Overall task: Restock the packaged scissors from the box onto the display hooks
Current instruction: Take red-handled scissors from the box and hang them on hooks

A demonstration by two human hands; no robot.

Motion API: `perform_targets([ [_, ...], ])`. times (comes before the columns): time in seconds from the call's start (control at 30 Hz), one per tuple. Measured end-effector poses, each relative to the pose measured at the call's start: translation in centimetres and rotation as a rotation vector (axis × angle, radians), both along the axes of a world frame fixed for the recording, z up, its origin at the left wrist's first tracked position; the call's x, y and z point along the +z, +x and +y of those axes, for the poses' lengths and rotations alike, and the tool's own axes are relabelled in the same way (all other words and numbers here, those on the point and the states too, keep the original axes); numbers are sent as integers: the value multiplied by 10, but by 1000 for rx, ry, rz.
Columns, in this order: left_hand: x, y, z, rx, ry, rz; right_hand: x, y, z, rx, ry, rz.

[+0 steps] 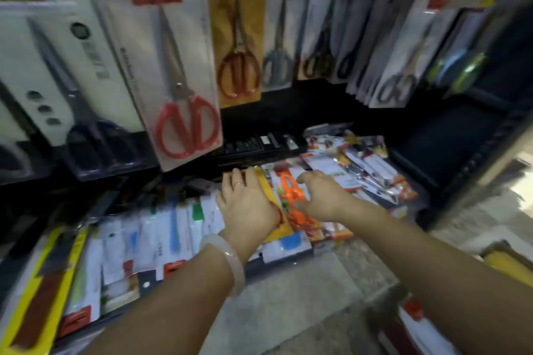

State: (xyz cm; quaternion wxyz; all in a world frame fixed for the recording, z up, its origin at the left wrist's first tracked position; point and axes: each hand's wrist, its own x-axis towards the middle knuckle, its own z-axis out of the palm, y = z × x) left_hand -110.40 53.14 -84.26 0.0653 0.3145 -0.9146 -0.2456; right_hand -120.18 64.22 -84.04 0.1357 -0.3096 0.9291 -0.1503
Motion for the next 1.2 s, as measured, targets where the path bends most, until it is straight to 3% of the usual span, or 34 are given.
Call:
perform_targets([
  [0.13,9,-39,67,-367,-85,-32,-1,-6,85,-89,184,25],
  [0.3,6,-65,174,-706,-36,-12,8,-19,205,-254,278,50],
  [0.43,-17,-72,255,-868,91,1,-9,-35,310,-487,258,-57],
  [0.6,-43,-81,318,-871,197,-120,-40,-45,403,-564,318,-198],
  [0.83,-55,-113,376,-709,181,-306,-93,-58,461,-475,338,-465],
  [1.0,-68,-119,406,-677,98,-425,-112,-62,467,-460,304,-473],
  [1.2,-77,-119,412,-594,151,-496,-110,-62,461,-464,227,-491],
])
